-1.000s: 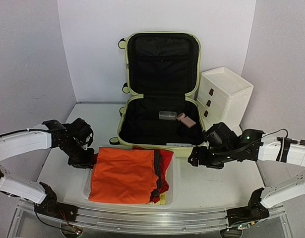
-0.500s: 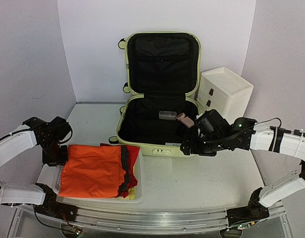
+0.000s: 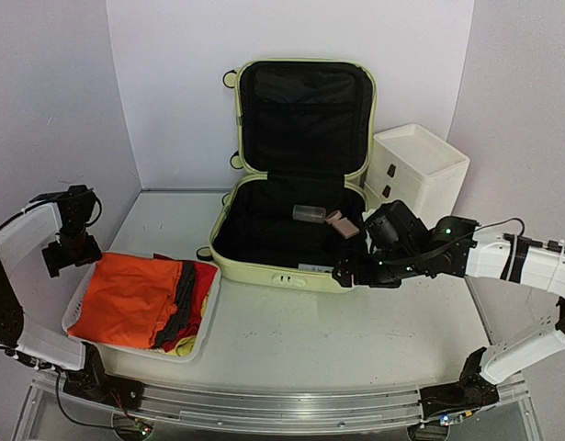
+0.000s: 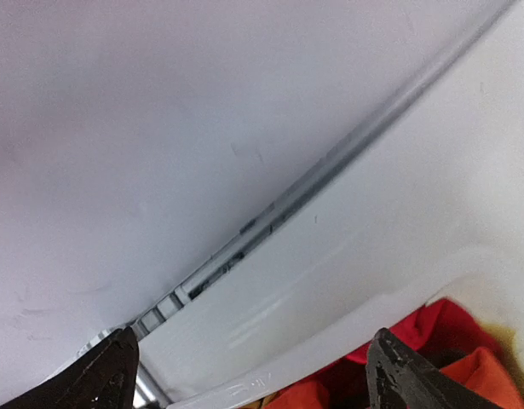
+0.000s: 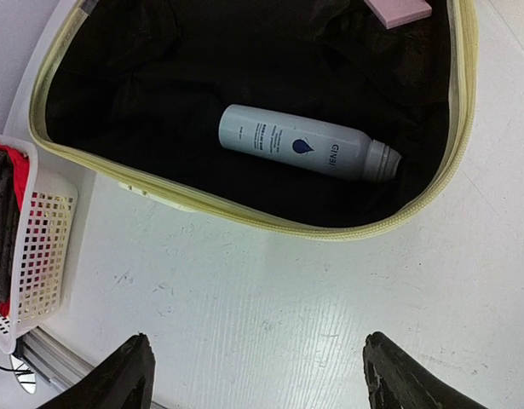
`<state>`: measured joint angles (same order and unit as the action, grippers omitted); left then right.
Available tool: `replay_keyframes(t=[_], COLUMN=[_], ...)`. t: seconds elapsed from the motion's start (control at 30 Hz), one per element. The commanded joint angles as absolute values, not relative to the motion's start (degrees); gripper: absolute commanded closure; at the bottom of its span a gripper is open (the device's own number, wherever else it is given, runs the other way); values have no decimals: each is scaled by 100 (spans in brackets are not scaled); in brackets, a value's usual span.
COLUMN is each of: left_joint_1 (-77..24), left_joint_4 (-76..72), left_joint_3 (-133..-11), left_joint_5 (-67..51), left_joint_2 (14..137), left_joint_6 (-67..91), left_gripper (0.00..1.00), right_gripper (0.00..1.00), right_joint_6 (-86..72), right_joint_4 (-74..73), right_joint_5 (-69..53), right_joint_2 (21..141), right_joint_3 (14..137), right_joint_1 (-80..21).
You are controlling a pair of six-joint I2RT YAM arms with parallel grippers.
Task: Open, take out, and arrange the luggage
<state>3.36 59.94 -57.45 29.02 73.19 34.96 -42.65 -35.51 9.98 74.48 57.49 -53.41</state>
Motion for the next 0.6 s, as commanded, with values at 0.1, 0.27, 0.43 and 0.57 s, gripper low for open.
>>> replay_keyframes(t=[0.1,0.27,0.43,0.57], left_joint_1=[623,588,-114,-1392], left_joint_4=[5448,5469,5417,5152], left_joint_3=[-6238,-6684,-6645,-6316], left_joint_5=[3354,1191,-654,-1217], left_joint_2=[6725,6600,6246,6178], left_joint_6=[3911,2878,2786,3522], left_gripper=[1,1,6,8], right_gripper=[11,12,16,19], right_joint_6=[-4396,-4123,-3595,-3398], right_joint_4=[-3472,-3472,-3494,-3483], right_joint_5=[1415,1361,716,361], right_joint_2=[7340,7584,8237,8846], right_joint_3=[6077,6350,7060,7577], right_joint_1=[-5352,-5339,-5165,-5089])
